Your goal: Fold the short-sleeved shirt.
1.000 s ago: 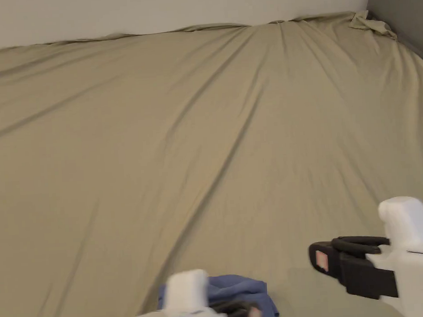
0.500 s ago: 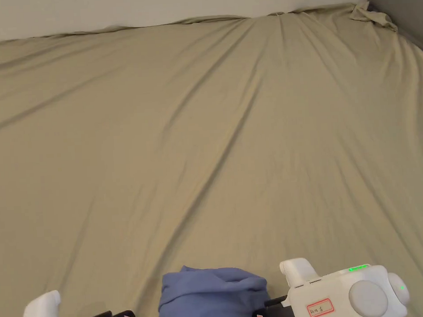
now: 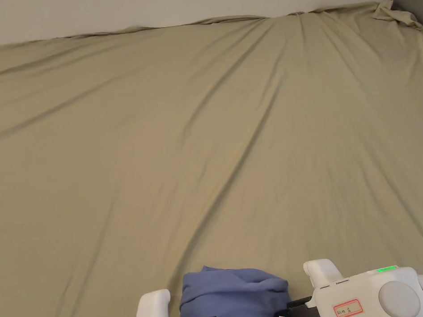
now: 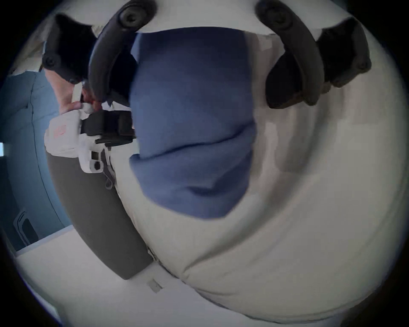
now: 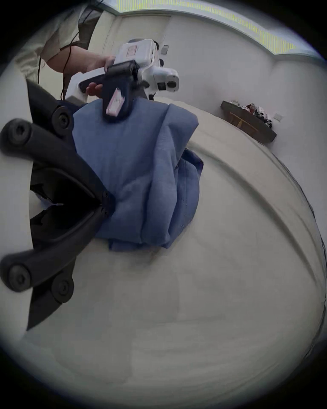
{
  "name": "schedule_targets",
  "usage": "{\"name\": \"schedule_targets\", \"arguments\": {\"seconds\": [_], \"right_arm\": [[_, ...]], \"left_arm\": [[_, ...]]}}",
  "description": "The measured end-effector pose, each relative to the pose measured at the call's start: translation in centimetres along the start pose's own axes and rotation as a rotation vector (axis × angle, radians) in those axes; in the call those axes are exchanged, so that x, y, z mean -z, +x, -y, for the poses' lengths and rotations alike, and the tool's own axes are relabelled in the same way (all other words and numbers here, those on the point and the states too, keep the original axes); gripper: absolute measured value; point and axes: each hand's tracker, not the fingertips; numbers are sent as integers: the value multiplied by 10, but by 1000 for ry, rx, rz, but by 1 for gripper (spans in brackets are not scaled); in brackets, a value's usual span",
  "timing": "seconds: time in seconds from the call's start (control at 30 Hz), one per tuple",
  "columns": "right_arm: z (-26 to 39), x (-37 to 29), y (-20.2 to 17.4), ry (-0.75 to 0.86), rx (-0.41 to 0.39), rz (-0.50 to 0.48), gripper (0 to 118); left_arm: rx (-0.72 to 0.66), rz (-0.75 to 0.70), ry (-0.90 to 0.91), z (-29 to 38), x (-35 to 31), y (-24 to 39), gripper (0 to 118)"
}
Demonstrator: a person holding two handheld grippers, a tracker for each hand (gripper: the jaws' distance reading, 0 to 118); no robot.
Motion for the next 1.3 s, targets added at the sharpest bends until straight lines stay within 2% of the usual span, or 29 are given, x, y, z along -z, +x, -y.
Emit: {"name": "schedule_targets", "arguments": {"seconds": [0.03,0.07,0.1,0.13,0.17,0.23,0.4,0.5,0.57,0.63,0.73,0.83,0.93,1.07,1.3], "right_arm": [[0,0,1,0,3,-4,2],[0,1,3,-1,10,-10,2],[0,0,5,0,19,-19,2],[1,0,6,8,47,-72,2],[1,1,8,6,50,-49,2],[3,1,8,8,52,-58,2],[6,-11,1,28,45,-75,2],[5,-36,-9,131,-4,-144,2],[4,-61,-12,225,-3,-206,2],[1,-85,-11,290,6,-246,2],[-2,-111,-8,347,23,-242,2],[-2,-125,-2,374,39,-212,2],[1,-131,-4,390,41,-171,2],[8,-132,-2,410,58,-135,2],[12,-143,-11,408,34,-106,2]], "left_arm": [[3,-23,8,-1,-1,3,102],[27,-51,4,-4,-3,8,68],[39,-94,41,-7,-12,9,54],[11,-36,35,-9,-16,8,54],[-38,-37,23,-8,-17,7,54],[48,-63,16,-5,-21,18,54],[76,-85,20,-7,-35,33,54],[3,-12,49,-17,-58,25,52],[-64,85,58,-24,-80,11,51],[-75,107,73,-33,-105,-3,51],[-13,-14,87,-52,-142,-30,52],[-8,-157,82,-68,-177,-67,52],[-37,-270,69,-82,-205,-113,52],[-141,-395,44,-95,-226,-170,51],[-234,-644,-51,-97,-243,-226,50]]}}
